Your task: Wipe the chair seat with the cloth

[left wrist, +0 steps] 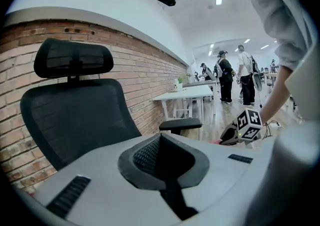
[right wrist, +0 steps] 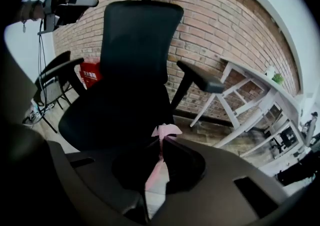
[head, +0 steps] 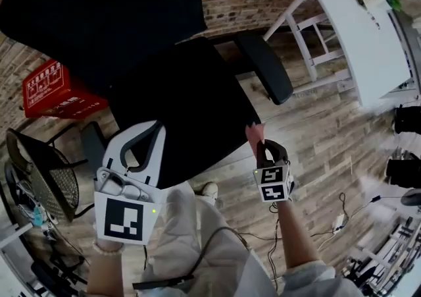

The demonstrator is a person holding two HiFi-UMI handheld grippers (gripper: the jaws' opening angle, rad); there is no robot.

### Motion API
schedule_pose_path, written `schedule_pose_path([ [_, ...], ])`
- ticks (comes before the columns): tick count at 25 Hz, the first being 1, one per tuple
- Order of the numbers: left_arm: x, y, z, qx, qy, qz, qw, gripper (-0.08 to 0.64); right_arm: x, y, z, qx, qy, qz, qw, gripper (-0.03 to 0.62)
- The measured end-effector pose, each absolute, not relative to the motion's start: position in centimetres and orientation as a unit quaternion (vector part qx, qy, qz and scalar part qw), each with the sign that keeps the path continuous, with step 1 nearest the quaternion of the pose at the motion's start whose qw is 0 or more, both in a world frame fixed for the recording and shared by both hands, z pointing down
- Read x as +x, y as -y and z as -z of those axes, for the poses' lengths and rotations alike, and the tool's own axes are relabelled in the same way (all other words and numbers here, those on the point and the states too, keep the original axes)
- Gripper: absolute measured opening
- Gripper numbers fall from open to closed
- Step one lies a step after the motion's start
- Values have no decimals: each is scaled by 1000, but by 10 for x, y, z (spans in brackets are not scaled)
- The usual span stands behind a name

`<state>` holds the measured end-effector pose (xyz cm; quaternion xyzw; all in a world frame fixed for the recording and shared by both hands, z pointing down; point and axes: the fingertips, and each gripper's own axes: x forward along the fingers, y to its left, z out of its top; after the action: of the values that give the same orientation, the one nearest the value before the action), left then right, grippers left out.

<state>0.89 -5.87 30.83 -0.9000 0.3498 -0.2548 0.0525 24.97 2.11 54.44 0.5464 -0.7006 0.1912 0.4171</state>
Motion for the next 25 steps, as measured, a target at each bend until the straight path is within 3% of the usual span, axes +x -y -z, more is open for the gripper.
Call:
schedule_pose_path([
  [14, 10, -18, -137, -900, -394, 172, 74, 18, 207, -65, -303, 578, 759, -123, 273, 49],
  [25, 5, -69, -81, -888, -422, 150, 103, 18, 200, -98, -191, 590, 779, -66, 201, 49],
])
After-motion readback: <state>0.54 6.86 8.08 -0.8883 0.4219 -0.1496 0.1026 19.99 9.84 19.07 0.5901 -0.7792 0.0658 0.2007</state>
